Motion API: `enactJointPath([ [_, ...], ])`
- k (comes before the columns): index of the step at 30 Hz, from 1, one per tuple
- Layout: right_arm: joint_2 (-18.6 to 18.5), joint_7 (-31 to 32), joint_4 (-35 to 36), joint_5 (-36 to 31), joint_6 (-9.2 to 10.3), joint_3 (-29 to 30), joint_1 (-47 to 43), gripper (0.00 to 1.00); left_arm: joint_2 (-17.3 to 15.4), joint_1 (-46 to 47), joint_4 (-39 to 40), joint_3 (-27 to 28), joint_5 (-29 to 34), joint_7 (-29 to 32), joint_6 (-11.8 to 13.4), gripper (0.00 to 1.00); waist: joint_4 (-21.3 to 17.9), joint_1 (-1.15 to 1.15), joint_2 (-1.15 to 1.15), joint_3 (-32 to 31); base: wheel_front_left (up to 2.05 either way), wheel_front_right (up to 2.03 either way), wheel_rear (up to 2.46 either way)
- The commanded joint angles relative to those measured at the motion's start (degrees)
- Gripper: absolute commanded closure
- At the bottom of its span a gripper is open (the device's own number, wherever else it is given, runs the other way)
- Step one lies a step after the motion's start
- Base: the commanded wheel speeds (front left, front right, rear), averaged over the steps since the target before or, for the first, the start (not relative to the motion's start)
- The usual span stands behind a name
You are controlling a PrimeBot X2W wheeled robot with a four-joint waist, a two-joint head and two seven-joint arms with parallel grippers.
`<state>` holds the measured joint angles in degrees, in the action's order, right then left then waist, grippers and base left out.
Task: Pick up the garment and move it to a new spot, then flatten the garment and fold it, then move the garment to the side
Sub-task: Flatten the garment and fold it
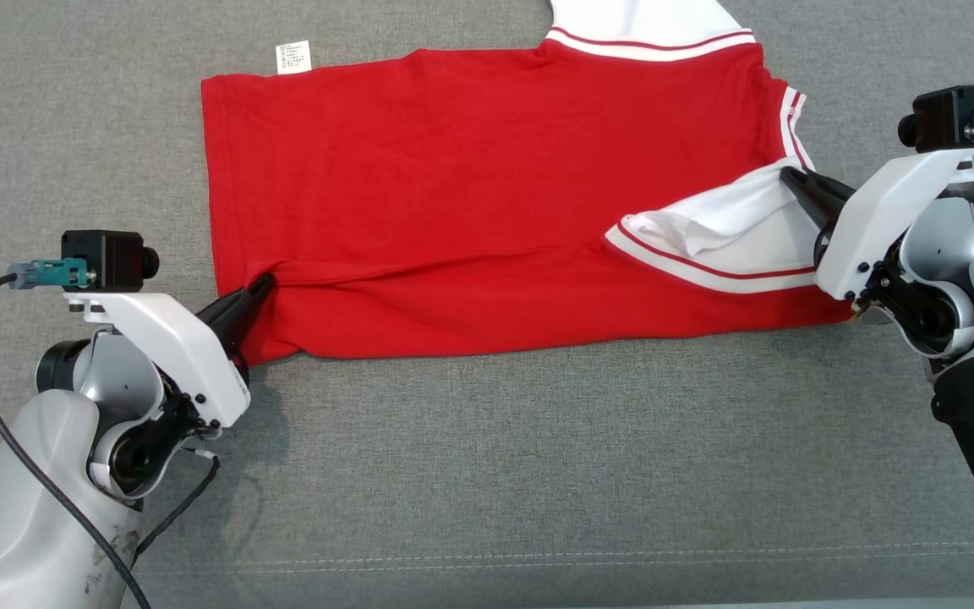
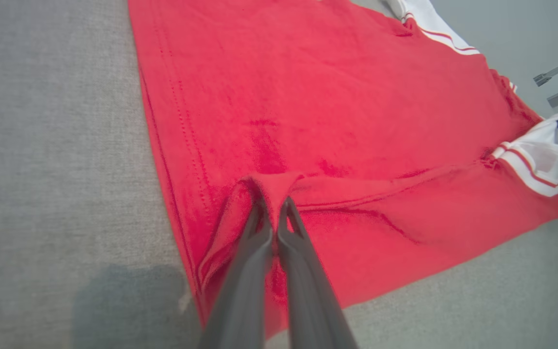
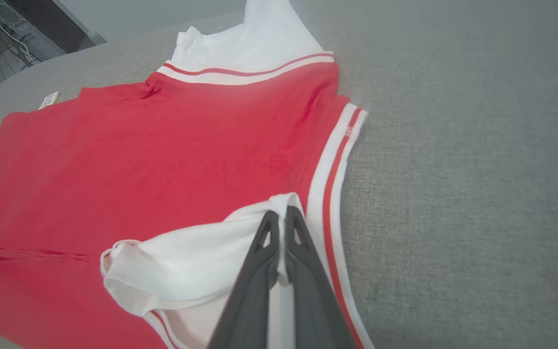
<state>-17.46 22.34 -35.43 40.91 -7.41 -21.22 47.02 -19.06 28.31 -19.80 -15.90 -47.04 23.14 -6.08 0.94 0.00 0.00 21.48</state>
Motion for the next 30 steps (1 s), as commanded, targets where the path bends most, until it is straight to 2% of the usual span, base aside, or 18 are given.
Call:
enactJointPath([
  [1, -0.46, -2.15, 0.33, 1.04, -0.08, -1.56, 1.33, 0.59, -2.18, 2.54, 0.23, 2.47, -0.79, -0.96, -0.44, 1.00, -0.06, 0.00, 0.00, 0.11, 0.00, 0.00, 0.00],
  [2, -0.53, -3.30, -0.08, 1.62, -0.08, -1.98, 1.57, 0.00, -1.98, 2.57, -0.35, 2.61, -1.22, -0.99, -0.47, 1.00, -0.06, 0.00, 0.00, 0.13, 0.00, 0.00, 0.00],
  [3, -0.59, -4.25, -0.53, 2.29, -0.08, -2.39, 1.74, 0.00, -2.06, 2.57, -0.85, 2.68, -1.17, -1.20, -0.43, 0.90, -0.04, 0.00, 0.00, 0.13, 0.00, 0.00, 0.00],
  [4, -0.81, -5.37, -0.97, 2.69, -0.08, -2.80, 1.91, 0.00, -2.03, 2.60, -1.19, 2.87, -1.11, -1.73, -0.33, 0.69, 0.00, 0.00, 0.00, 0.12, 0.00, 0.00, 0.00],
  [5, -1.09, -6.88, -1.23, 3.00, -0.08, -3.16, 2.06, 0.00, -1.83, 2.61, -1.45, 3.05, -1.25, -2.20, -0.32, 0.14, 0.07, 0.00, 0.00, 0.12, 0.00, 0.00, 0.00],
  [6, -1.22, -8.22, -1.64, 3.65, -0.08, -3.24, 2.10, 0.00, -1.76, 2.64, -1.68, 3.18, -1.19, -2.69, -0.24, 0.00, 0.16, 0.00, 0.00, 0.13, 0.00, 0.00, 0.00],
  [12, -3.06, -16.60, -2.12, 6.11, -0.08, -4.46, 1.33, 0.00, -1.68, 1.76, -1.43, 3.72, 0.11, -7.46, -0.21, 0.00, 0.64, 0.00, 0.00, -0.05, 0.00, 0.00, 0.00],
  [15, -4.05, -22.49, -1.26, 6.48, -0.08, -4.58, -0.33, 0.00, -2.00, 0.32, -0.34, 4.39, 2.33, -11.94, 1.10, 0.00, 0.74, 0.00, 0.00, -0.77, 0.00, 0.00, 0.00],
  [16, -4.05, -22.49, -1.26, 6.48, -0.08, -4.58, -0.33, 0.00, -2.00, 0.32, -0.34, 4.39, 2.33, -11.94, 1.10, 0.00, 0.74, 0.00, 0.00, -0.77, 0.00, 0.00, 0.00],
  [22, -4.84, -34.70, 0.08, 3.19, -0.08, -3.42, -6.55, 0.00, -2.12, -5.40, 3.84, 5.32, 6.95, -19.90, 5.70, 0.00, 0.59, 0.00, 0.00, -3.46, 0.00, 0.00, 0.00],
  [30, -0.93, -37.30, 6.51, -8.70, -0.08, 5.81, -17.64, 0.00, -1.31, -14.53, 10.14, 4.69, 11.34, -24.18, 12.09, 0.00, -0.25, 0.00, 0.00, -6.16, 0.00, 0.00, 0.00],
])
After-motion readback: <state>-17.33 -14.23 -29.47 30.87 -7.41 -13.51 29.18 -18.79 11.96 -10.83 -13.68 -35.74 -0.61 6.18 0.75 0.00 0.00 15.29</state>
